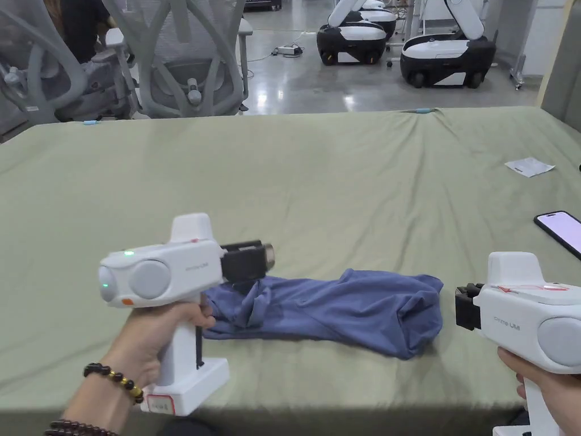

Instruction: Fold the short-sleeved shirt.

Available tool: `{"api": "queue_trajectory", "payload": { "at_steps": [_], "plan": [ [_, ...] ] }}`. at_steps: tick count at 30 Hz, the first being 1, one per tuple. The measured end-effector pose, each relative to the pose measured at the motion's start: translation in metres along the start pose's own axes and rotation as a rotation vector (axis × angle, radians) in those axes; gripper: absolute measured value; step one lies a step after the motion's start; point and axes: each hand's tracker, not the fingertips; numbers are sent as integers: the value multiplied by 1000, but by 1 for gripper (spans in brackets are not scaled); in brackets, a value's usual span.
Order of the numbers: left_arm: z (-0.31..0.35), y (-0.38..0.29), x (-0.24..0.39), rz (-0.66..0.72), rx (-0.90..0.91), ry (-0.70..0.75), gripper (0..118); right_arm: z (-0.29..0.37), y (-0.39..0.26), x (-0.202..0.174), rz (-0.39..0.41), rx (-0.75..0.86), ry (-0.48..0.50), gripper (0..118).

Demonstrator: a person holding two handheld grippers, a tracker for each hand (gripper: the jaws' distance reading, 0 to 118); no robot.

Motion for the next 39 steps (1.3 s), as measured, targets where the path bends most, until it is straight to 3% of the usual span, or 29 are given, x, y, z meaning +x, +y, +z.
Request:
{"api": "queue_trajectory", "payload": {
  "at_steps": [3, 4, 5, 6, 7, 12, 17, 24, 27, 33, 36, 39],
  "plan": [
    [6, 7, -20, -33, -40, 139, 118, -4, -2, -5, -3, -5, 12, 0],
    [5, 6, -22, -66, -84, 170, 108, -4, -3, -5, -4, -7, 19, 0],
    [2, 2, -27, -99, -118, 202, 84, -5, -3, -6, -5, -11, 25, 0],
    [-3, -3, -32, -115, -136, 224, 30, -6, -4, -6, -5, -13, 29, 0],
    [-11, -10, -35, -120, -167, 244, 1, -6, -4, -6, -4, -15, 32, 0],
    [-29, -31, -43, 15, -204, 116, 0, -7, -5, -4, -5, -21, 30, 0],
    [-65, -45, -25, -45, -270, 157, 0, -6, -7, 5, -20, -25, 7, 0],
    [-99, -64, 24, -83, -323, 19, 0, -7, -10, 14, -37, -38, -18, 0],
    [-105, -65, 40, -220, -322, 91, 0, -6, -11, 14, -41, -39, -15, 0],
    [-71, -38, 22, -59, -250, -29, 0, -4, -9, 11, -35, -31, -10, 0],
    [-35, -20, 4, -43, -140, 13, 0, -2, -5, 7, -31, -14, -7, 0],
    [-1, -8, -30, 55, -59, 59, 0, 0, -3, 1, -29, 1, 10, 0]
  ]
}}
